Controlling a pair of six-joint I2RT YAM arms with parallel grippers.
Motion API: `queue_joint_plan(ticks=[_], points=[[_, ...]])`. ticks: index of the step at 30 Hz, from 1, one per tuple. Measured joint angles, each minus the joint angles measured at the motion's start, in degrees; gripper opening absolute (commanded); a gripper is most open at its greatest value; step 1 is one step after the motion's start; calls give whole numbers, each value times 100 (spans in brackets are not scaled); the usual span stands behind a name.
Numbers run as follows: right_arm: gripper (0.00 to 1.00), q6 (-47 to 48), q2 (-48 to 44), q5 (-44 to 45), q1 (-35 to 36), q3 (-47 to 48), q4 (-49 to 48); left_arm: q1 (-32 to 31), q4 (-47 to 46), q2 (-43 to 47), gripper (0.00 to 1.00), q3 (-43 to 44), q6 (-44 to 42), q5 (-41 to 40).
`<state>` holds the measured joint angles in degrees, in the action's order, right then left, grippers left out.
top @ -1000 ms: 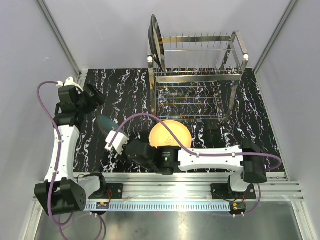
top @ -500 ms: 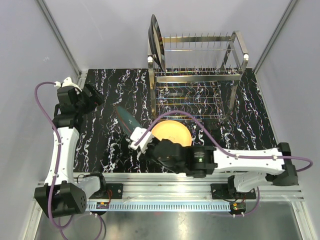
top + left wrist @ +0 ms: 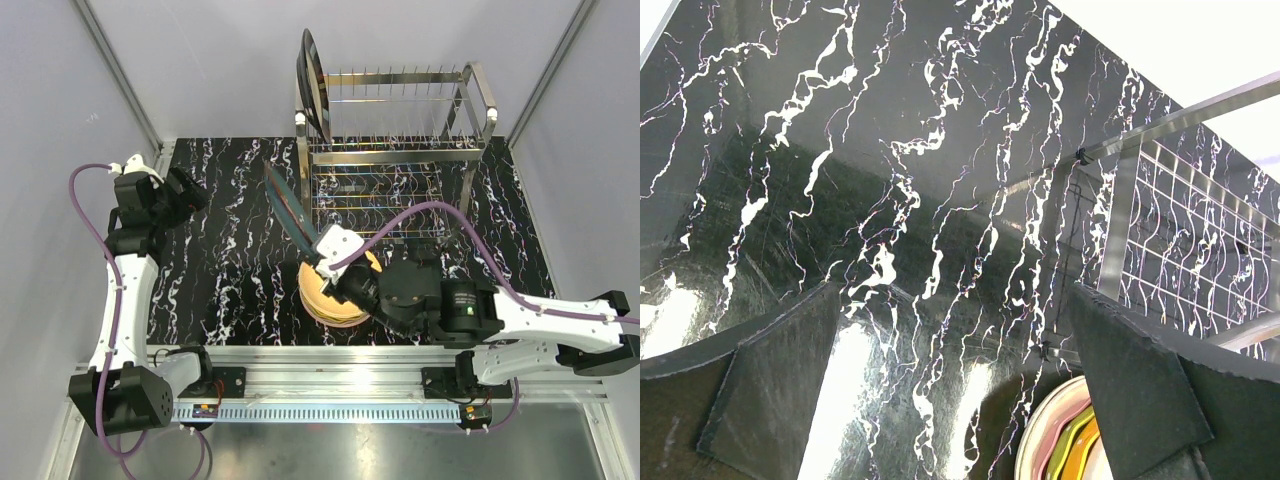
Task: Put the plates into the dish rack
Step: Insert the plate into the dish rack
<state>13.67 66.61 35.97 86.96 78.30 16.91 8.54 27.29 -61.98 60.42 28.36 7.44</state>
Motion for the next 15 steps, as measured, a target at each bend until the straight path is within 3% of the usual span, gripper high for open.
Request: queue_joint_plan(ticks=[7,15], points=[[0,752,68,481,7,973,-236,0,2,0,99,0,0,-28],[0,1757,339,1207,-11,1878,-1163,0,2,0,99,0,2,-26]])
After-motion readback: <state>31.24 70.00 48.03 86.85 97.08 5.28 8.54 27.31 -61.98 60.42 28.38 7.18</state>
